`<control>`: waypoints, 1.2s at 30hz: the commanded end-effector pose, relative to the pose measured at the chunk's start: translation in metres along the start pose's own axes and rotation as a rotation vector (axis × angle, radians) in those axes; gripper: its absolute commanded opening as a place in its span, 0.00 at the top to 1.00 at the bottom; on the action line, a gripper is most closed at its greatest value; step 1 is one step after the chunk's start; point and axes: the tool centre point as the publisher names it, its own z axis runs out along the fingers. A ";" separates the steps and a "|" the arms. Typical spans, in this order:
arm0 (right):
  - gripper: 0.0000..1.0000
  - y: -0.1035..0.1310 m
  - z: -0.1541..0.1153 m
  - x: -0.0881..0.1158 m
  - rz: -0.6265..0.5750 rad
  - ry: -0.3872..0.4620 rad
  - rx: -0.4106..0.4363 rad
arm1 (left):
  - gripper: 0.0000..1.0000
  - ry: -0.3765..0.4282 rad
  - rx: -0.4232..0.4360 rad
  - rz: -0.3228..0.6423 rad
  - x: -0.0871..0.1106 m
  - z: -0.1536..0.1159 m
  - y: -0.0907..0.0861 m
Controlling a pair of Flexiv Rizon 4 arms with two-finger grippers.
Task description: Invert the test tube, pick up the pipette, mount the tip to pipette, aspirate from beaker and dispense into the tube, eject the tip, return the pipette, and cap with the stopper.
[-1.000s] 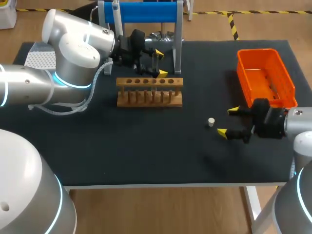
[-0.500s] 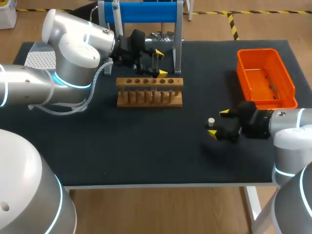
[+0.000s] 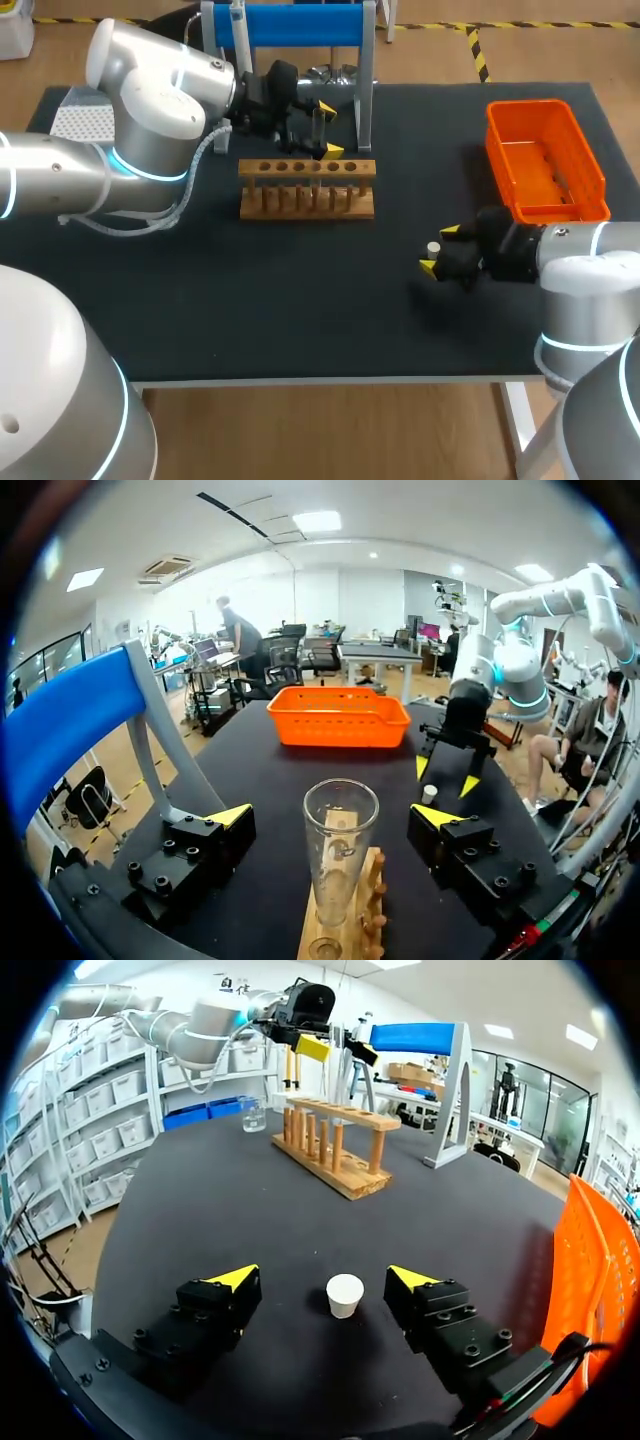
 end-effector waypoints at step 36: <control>0.54 -0.005 0.012 -0.009 0.031 -0.013 0.003 | 0.00 0.004 -0.004 -0.001 -0.001 -0.001 -0.001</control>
